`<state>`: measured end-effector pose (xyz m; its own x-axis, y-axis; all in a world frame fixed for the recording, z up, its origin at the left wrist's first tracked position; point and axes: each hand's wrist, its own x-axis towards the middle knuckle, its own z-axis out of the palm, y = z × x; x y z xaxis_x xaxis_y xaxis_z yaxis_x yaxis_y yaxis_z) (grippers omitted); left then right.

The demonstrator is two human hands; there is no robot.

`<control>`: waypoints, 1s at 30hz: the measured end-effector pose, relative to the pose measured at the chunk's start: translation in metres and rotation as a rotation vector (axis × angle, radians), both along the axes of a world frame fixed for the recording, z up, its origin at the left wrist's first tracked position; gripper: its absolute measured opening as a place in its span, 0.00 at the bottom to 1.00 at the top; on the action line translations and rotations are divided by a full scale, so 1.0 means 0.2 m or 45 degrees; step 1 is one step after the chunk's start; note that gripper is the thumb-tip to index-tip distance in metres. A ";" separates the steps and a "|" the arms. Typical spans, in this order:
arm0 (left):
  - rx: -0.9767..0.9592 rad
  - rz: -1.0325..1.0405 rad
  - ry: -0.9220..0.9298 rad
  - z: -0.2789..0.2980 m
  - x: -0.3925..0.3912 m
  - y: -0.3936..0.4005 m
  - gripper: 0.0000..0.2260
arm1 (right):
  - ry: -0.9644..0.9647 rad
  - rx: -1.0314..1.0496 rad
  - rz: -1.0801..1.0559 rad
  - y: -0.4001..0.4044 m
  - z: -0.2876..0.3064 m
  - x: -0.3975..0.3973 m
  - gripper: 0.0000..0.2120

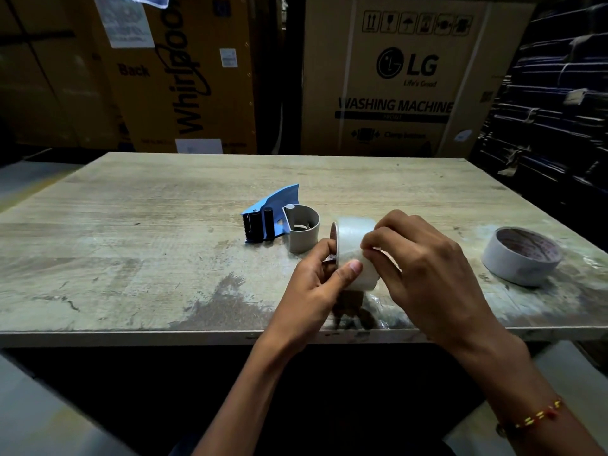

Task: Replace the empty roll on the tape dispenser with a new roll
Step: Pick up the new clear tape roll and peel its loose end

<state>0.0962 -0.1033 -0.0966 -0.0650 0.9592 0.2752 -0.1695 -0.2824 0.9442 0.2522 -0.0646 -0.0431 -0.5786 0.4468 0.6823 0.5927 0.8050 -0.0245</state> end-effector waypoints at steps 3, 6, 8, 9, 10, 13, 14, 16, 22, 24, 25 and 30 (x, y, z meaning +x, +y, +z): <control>0.001 -0.006 -0.007 0.00 0.00 0.00 0.08 | -0.054 0.001 0.007 0.01 0.00 -0.01 0.04; -0.001 -0.011 -0.007 0.01 -0.01 0.01 0.08 | -0.076 -0.032 0.024 0.03 0.01 -0.01 0.02; 0.005 -0.015 -0.001 0.00 0.00 0.02 0.08 | -0.089 -0.048 0.009 0.03 0.02 -0.01 0.02; 0.011 -0.016 0.003 0.00 0.00 0.02 0.08 | -0.099 -0.045 -0.006 0.03 0.02 -0.02 0.02; 0.018 -0.015 0.006 0.00 0.00 0.02 0.09 | -0.110 -0.033 -0.018 0.04 0.02 -0.02 0.03; 0.036 -0.012 0.008 0.00 0.00 0.03 0.10 | -0.115 0.018 -0.032 0.04 0.01 -0.02 0.04; 0.042 -0.012 0.013 0.00 0.00 0.03 0.10 | -0.109 0.022 -0.030 0.04 0.01 -0.02 0.04; 0.055 -0.004 0.040 0.00 0.00 0.03 0.10 | -0.105 0.025 -0.035 0.04 0.01 -0.02 0.03; 0.091 0.044 0.156 0.00 0.01 0.04 0.11 | -0.166 0.025 -0.137 0.01 0.02 -0.01 0.04; 0.095 0.052 0.191 -0.01 0.01 0.05 0.12 | -0.152 0.002 -0.161 -0.01 0.02 0.00 0.04; 0.096 0.045 0.204 -0.01 0.01 0.05 0.12 | -0.134 -0.015 -0.165 -0.01 0.02 0.01 0.04; 0.111 -0.019 0.252 0.00 0.00 0.04 0.13 | 0.048 -0.205 -0.105 -0.02 -0.01 0.03 0.03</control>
